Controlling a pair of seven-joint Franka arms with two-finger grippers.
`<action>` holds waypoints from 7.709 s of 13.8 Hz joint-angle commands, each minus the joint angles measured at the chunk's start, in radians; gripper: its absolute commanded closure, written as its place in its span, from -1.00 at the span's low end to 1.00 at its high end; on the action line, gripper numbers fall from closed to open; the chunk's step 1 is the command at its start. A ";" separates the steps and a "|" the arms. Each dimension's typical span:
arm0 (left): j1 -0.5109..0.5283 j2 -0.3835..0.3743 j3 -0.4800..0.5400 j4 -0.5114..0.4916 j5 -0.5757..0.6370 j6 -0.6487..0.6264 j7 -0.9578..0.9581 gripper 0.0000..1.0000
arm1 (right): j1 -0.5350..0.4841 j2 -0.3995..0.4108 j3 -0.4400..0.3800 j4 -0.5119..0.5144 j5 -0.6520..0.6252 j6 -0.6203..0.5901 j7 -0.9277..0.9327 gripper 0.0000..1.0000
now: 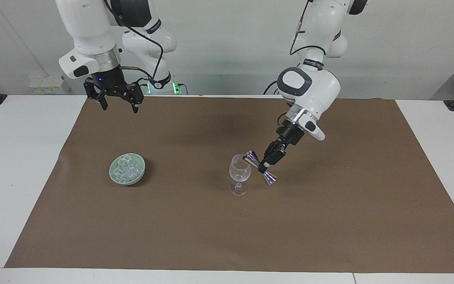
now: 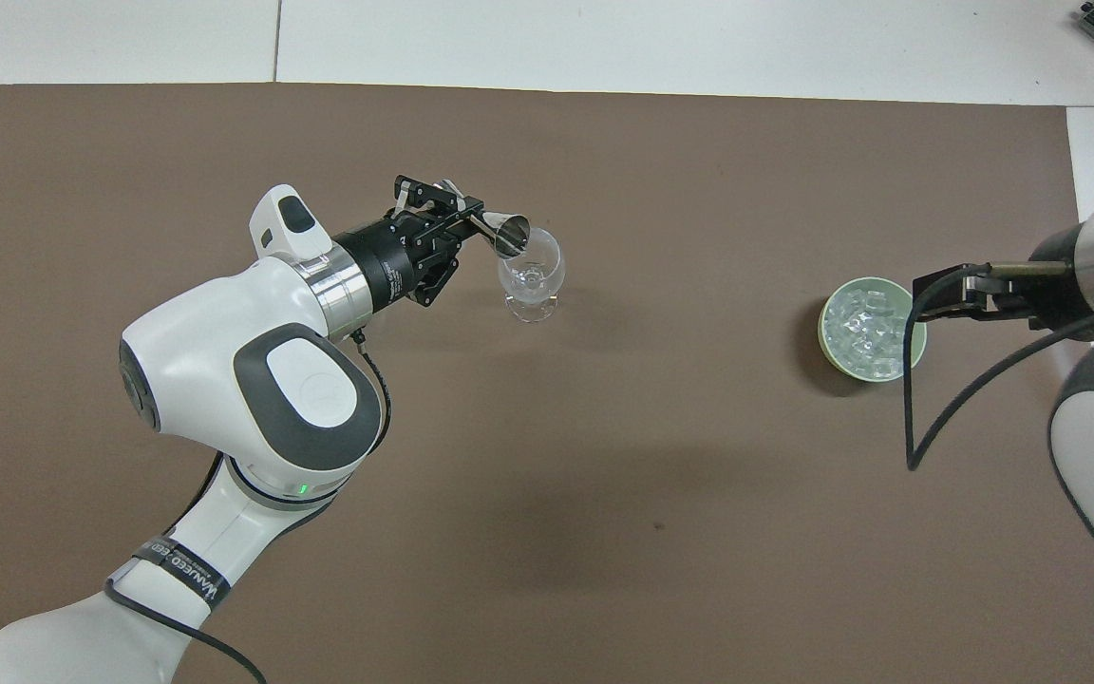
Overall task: Pour wine and add ice with both arms
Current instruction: 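Tilt the metal cup over the wine glass with the left gripper, then hold the metal cup tipped over the wine glass with the left gripper, then carry the metal cup back toward its start spot with the left gripper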
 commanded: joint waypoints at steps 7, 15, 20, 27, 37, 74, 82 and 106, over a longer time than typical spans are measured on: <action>-0.032 0.015 0.018 0.028 0.045 0.039 0.001 1.00 | 0.000 -0.023 -0.004 -0.027 0.013 0.006 -0.019 -1.00; -0.049 0.030 0.018 0.040 0.050 0.065 0.023 1.00 | 0.000 -0.023 -0.004 -0.027 0.013 0.006 -0.019 -1.00; -0.052 0.038 0.018 0.047 0.056 0.068 0.044 1.00 | 0.000 -0.023 -0.004 -0.027 0.013 0.006 -0.019 -1.00; -0.052 0.040 0.018 0.047 0.058 0.081 0.121 1.00 | 0.000 -0.023 -0.004 -0.027 0.013 0.006 -0.019 -1.00; -0.052 0.046 0.018 0.060 0.056 0.087 0.268 1.00 | 0.000 -0.023 -0.005 -0.027 0.013 0.006 -0.019 -1.00; -0.073 0.081 0.016 0.100 0.170 0.107 0.488 1.00 | 0.000 -0.023 -0.005 -0.027 0.013 0.006 -0.019 -1.00; -0.057 0.075 0.013 0.102 0.156 0.069 0.414 1.00 | 0.000 -0.025 -0.004 -0.027 0.013 0.006 -0.019 -1.00; 0.736 0.087 0.018 0.047 0.139 -1.235 -0.025 1.00 | 0.000 -0.023 -0.005 -0.027 0.013 0.006 -0.019 -1.00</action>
